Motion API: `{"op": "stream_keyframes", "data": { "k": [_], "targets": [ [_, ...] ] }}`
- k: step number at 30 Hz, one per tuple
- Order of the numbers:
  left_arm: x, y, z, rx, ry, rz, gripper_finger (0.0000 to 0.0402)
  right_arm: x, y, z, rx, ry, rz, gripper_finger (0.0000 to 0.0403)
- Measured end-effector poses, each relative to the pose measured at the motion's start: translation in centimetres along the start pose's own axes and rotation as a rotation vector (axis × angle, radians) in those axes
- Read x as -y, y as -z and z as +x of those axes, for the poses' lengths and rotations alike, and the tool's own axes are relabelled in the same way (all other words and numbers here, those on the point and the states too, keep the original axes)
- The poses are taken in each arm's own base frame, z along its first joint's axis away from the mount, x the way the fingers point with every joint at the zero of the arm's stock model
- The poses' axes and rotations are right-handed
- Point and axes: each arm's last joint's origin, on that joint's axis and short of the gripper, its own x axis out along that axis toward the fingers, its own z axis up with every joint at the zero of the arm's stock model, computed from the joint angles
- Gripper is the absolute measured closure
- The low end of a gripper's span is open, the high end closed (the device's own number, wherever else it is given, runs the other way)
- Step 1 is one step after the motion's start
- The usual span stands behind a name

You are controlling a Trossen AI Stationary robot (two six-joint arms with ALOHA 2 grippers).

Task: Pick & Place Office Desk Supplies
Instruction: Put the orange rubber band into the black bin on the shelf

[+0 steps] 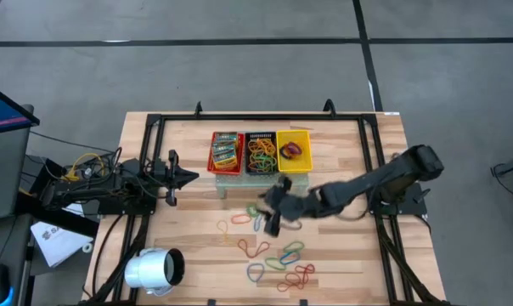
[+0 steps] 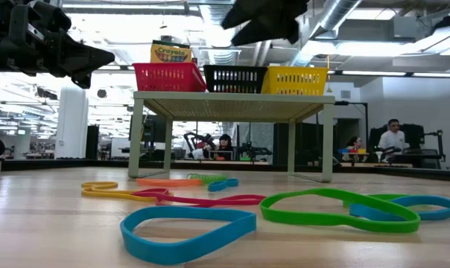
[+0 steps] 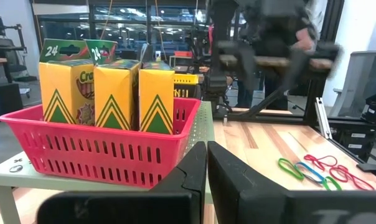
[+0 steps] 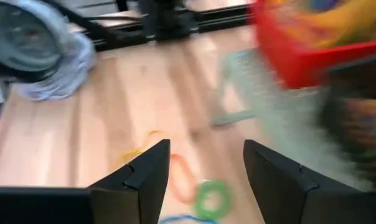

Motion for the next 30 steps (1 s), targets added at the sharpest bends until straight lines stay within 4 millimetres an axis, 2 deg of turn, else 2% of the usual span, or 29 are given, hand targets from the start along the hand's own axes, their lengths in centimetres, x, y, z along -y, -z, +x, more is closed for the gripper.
{"op": "stream_keyframes", "data": {
  "k": [4,11,14,18,22,27,30],
  "targets": [
    [0.0,0.0,0.0,0.003,0.000,0.000,0.0394,-2.5,2.4,2.5,-0.021,-0.028,-0.007,0.0203],
    [0.0,-0.1,0.0,0.009,0.001,0.000,0.0394,-4.4,4.8,7.8,-0.116,0.008,-0.090,0.0203],
    [0.0,-0.1,0.0,0.009,0.000,0.000,0.0394,-5.1,5.6,10.0,-0.163,-0.028,-0.139,0.0203],
    [0.0,-0.1,0.0,0.009,0.000,0.000,0.0394,-5.1,6.4,12.7,-0.240,-0.056,-0.152,0.0203],
    [0.0,-0.1,0.0,0.009,0.001,0.000,0.0394,-4.3,6.8,14.5,-0.302,-0.055,-0.149,0.0203],
    [0.0,-0.1,0.0,0.015,0.001,0.000,0.0394,-3.2,7.7,15.7,-0.351,-0.034,-0.146,0.0211],
    [0.0,-0.2,0.0,0.019,0.001,0.000,0.0394,-3.3,7.9,15.7,-0.376,-0.054,-0.142,0.0243]
  ]
}}
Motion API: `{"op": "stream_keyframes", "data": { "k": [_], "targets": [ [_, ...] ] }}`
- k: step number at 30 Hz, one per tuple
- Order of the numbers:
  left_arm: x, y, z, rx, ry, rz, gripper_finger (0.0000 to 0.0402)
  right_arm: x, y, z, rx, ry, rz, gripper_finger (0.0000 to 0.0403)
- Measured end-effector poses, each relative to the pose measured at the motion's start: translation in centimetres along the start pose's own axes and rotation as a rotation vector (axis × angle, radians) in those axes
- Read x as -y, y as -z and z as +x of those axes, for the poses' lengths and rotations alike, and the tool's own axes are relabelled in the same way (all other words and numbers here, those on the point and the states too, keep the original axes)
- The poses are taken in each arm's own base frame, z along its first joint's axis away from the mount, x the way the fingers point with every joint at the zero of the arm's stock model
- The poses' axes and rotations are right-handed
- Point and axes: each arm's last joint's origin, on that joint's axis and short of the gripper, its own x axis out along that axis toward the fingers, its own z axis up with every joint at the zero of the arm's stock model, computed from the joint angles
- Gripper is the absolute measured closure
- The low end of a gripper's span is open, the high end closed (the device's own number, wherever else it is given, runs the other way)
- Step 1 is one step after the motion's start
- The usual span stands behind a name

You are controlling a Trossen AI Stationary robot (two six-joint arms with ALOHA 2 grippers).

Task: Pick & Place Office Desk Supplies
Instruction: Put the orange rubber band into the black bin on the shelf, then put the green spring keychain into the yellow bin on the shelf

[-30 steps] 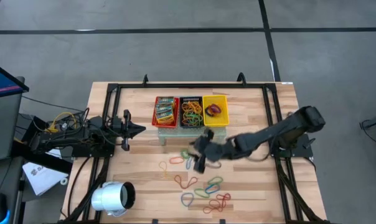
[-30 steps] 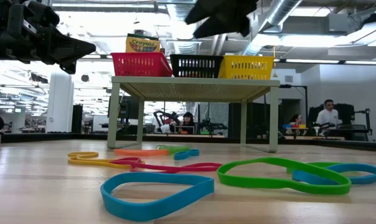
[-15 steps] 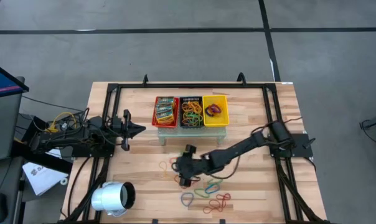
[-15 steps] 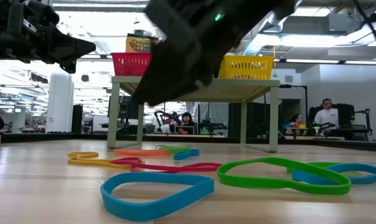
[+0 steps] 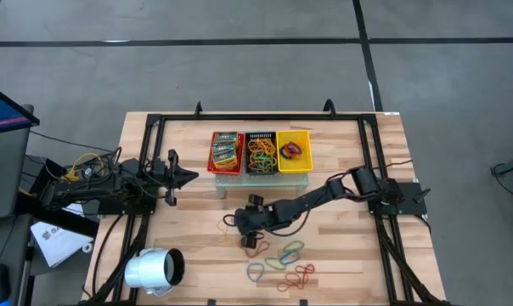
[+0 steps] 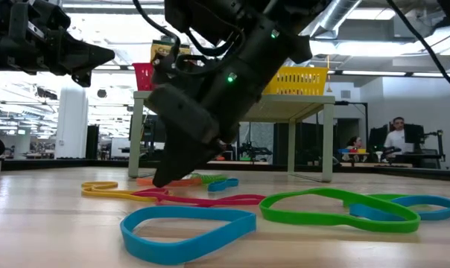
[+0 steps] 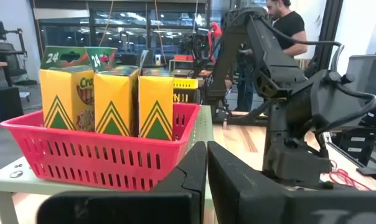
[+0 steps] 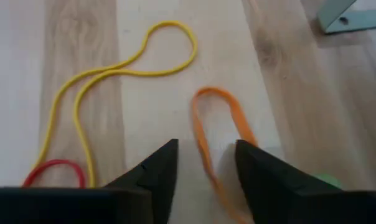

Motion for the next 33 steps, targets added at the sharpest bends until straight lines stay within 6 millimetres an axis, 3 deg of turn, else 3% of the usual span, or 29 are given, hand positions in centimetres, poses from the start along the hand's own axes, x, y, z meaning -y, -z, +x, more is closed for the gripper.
{"op": "stream_keyframes", "data": {
  "k": [6,8,16,28,33],
  "targets": [
    [0.0,-0.1,0.0,0.006,0.000,0.000,0.0394,-0.2,0.2,-0.1,-0.022,-0.009,-0.008,0.0370],
    [0.0,-0.1,0.0,0.006,0.000,0.000,0.0394,-0.2,0.2,-0.1,-0.026,-0.012,-0.008,0.0393],
    [0.0,-0.1,0.0,0.007,0.000,0.000,0.0394,-0.4,0.0,-0.6,-0.015,-0.020,0.012,0.0398],
    [0.0,0.0,0.1,-0.007,0.000,0.000,0.0394,-0.7,-3.5,-7.1,0.136,-0.049,-0.021,0.0401],
    [0.0,0.1,0.1,-0.010,-0.001,0.000,0.0394,-0.4,-3.2,-7.0,0.093,-0.032,-0.026,0.0362]
  ]
}}
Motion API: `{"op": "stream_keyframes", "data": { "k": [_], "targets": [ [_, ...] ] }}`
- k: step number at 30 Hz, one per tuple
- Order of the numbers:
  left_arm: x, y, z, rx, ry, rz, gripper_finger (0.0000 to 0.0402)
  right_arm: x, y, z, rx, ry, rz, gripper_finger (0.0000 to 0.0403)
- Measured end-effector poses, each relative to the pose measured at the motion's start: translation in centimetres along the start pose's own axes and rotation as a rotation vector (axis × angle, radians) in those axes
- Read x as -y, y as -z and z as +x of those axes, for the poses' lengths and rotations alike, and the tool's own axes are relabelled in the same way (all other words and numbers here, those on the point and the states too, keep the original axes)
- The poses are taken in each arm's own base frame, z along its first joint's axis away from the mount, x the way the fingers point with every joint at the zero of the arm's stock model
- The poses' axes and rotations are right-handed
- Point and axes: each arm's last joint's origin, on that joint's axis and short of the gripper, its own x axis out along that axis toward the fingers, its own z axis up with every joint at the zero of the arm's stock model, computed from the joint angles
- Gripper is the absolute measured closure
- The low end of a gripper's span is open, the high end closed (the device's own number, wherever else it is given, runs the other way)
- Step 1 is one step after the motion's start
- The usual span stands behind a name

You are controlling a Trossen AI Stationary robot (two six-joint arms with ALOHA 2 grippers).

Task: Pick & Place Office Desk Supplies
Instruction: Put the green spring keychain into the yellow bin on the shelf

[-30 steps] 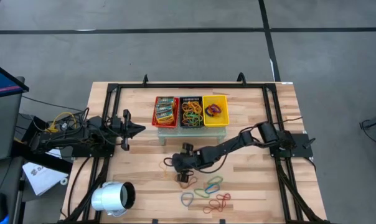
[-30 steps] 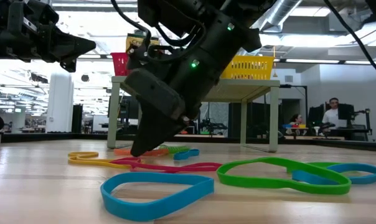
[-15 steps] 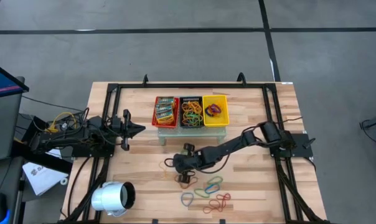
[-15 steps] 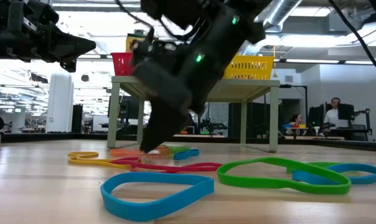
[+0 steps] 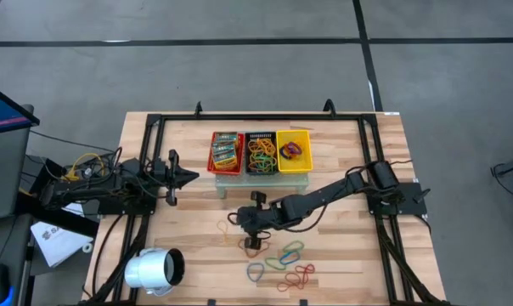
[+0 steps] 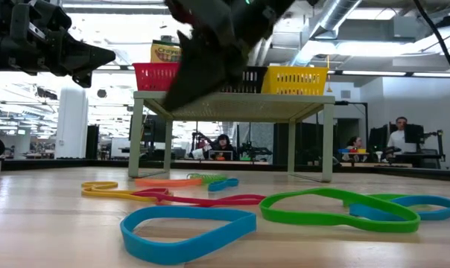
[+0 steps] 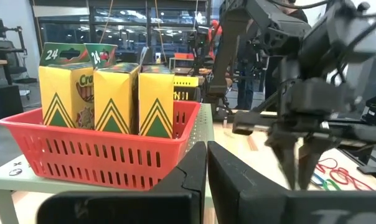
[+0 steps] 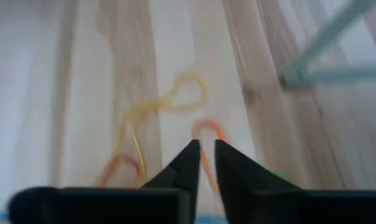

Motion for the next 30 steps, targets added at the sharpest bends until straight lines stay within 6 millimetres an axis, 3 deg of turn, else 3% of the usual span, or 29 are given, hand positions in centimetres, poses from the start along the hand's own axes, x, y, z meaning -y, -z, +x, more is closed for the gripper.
{"op": "stream_keyframes", "data": {
  "k": [8,13,25,30],
  "targets": [
    [0.0,0.0,0.0,0.000,0.000,0.000,0.0394,0.6,2.2,1.8,-0.151,0.072,0.036,0.0238],
    [0.0,0.1,0.1,-0.010,0.000,0.000,0.0394,1.3,3.4,2.6,-0.217,0.171,0.036,0.0209],
    [0.0,0.3,0.2,-0.039,-0.002,-0.001,0.0394,2.4,4.6,4.3,-0.268,0.190,0.036,0.0247],
    [0.0,0.4,0.3,-0.043,-0.001,-0.001,0.0394,2.4,4.6,4.3,-0.284,0.150,0.029,0.0331]
  ]
}}
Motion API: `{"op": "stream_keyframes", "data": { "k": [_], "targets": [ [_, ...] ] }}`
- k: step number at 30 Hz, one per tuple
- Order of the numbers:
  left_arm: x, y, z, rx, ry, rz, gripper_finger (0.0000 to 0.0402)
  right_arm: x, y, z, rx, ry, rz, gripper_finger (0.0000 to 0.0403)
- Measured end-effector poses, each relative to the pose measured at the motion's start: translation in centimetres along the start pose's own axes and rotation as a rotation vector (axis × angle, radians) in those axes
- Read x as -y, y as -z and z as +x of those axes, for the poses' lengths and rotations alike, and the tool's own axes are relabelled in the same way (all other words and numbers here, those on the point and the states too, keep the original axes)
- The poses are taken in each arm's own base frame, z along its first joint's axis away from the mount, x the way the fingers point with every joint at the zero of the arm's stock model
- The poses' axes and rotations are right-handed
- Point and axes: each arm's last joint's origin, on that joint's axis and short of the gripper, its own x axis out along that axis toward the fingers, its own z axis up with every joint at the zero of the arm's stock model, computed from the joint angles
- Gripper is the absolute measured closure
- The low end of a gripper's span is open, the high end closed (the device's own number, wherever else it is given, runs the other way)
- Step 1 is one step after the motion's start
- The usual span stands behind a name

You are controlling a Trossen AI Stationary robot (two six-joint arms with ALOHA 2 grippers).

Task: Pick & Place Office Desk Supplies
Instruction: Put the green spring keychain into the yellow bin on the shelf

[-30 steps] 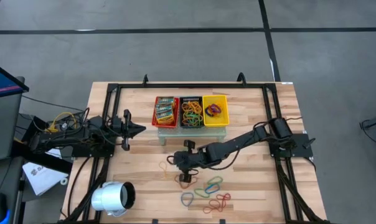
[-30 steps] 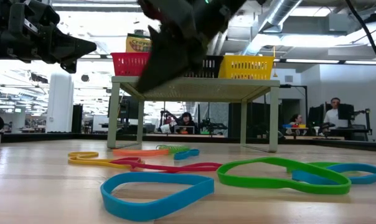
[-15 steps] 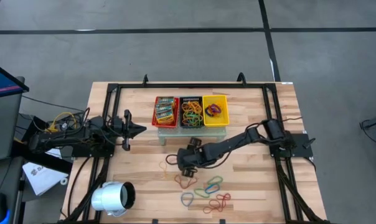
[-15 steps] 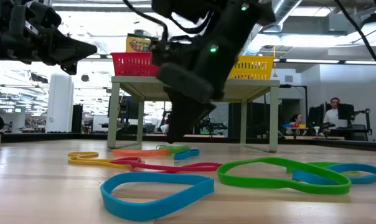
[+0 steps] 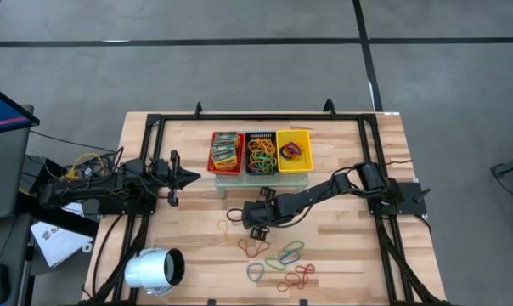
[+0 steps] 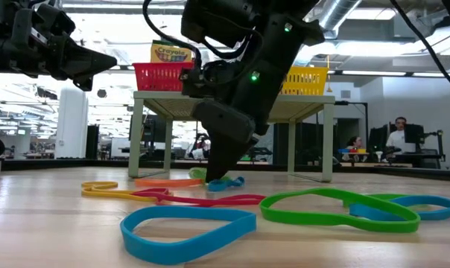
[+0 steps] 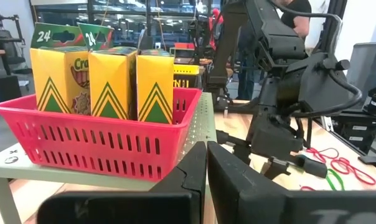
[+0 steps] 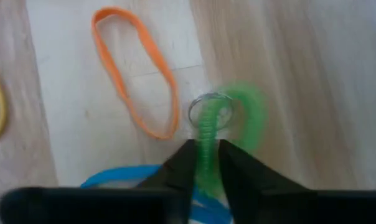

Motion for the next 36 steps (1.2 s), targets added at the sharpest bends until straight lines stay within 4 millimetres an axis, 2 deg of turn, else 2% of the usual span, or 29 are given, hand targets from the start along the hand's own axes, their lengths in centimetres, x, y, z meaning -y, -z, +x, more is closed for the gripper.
{"op": "stream_keyframes", "data": {
  "k": [2,3,7,11,16,20,27,31,36],
  "targets": [
    [0.0,0.0,0.0,-0.002,0.000,0.000,0.0394,0.0,0.0,0.0,-0.009,-0.018,0.000,0.0376],
    [0.0,0.0,0.0,-0.001,0.000,0.000,0.0394,0.0,0.0,0.0,-0.009,-0.017,-0.001,0.0387],
    [0.0,0.0,0.0,-0.001,0.000,0.000,0.0394,-0.1,0.0,-0.2,-0.003,-0.022,0.009,0.0381],
    [0.0,0.0,0.0,-0.001,0.000,0.000,0.0394,-0.4,-0.2,-1.0,0.003,-0.041,-0.002,0.0397],
    [0.0,0.0,0.0,-0.002,0.000,0.000,0.0394,-1.4,-1.2,-3.2,0.073,-0.076,-0.009,0.0395],
    [0.0,0.0,0.0,-0.002,0.000,0.000,0.0394,-2.2,-2.0,-6.4,0.148,-0.118,-0.019,0.0397],
    [0.0,0.0,0.0,-0.002,0.000,0.000,0.0394,-1.7,-2.6,-14.4,0.345,-0.070,-0.047,0.0400],
    [0.0,0.0,0.0,-0.002,0.000,0.000,0.0394,0.4,-2.5,-18.8,0.430,0.035,-0.049,0.0398],
    [0.0,0.0,0.0,-0.001,0.000,0.000,0.0394,4.4,-2.0,-22.0,0.448,0.251,0.018,0.0400]
  ]
}}
